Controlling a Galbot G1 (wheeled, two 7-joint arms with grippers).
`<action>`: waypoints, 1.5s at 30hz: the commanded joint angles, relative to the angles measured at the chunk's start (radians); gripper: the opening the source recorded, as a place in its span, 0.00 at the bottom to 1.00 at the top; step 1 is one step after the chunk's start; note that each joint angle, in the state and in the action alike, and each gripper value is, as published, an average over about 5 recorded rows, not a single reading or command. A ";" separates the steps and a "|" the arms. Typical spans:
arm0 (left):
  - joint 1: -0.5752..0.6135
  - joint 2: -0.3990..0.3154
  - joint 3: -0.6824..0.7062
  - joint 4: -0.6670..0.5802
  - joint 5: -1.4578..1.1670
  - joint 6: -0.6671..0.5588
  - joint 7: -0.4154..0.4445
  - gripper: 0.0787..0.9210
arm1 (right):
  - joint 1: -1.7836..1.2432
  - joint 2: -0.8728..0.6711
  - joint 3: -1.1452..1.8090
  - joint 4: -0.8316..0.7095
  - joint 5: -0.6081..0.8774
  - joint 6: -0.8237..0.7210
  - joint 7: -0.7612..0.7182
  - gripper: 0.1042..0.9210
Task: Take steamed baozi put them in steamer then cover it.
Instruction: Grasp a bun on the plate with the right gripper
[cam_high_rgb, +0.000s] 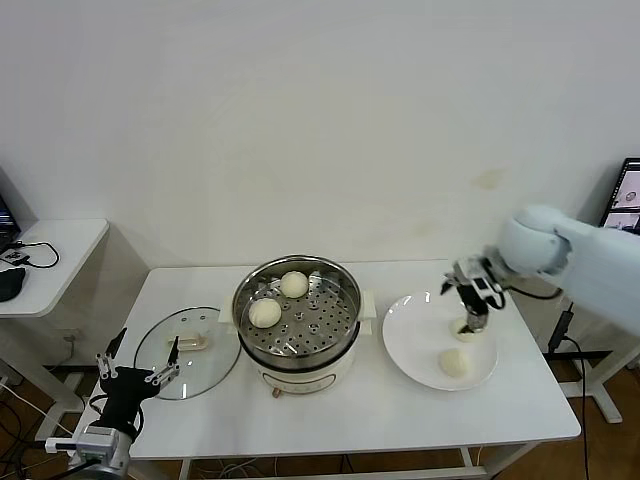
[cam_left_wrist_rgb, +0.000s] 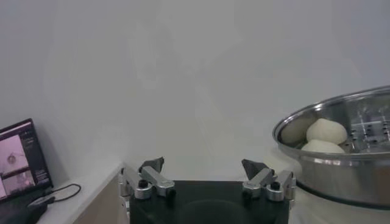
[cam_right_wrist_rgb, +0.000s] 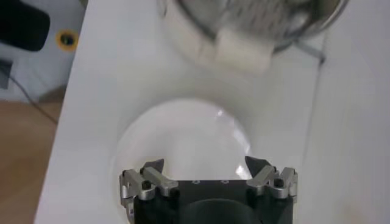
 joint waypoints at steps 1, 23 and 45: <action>0.003 0.000 -0.001 0.000 0.002 0.001 0.000 0.88 | -0.437 -0.119 0.289 -0.030 -0.156 0.035 -0.001 0.88; 0.006 -0.004 -0.029 0.029 0.001 0.002 0.001 0.88 | -0.529 0.130 0.355 -0.254 -0.186 0.023 0.052 0.88; 0.006 -0.009 -0.030 0.036 -0.002 -0.002 0.000 0.88 | -0.527 0.168 0.356 -0.298 -0.217 -0.002 0.043 0.73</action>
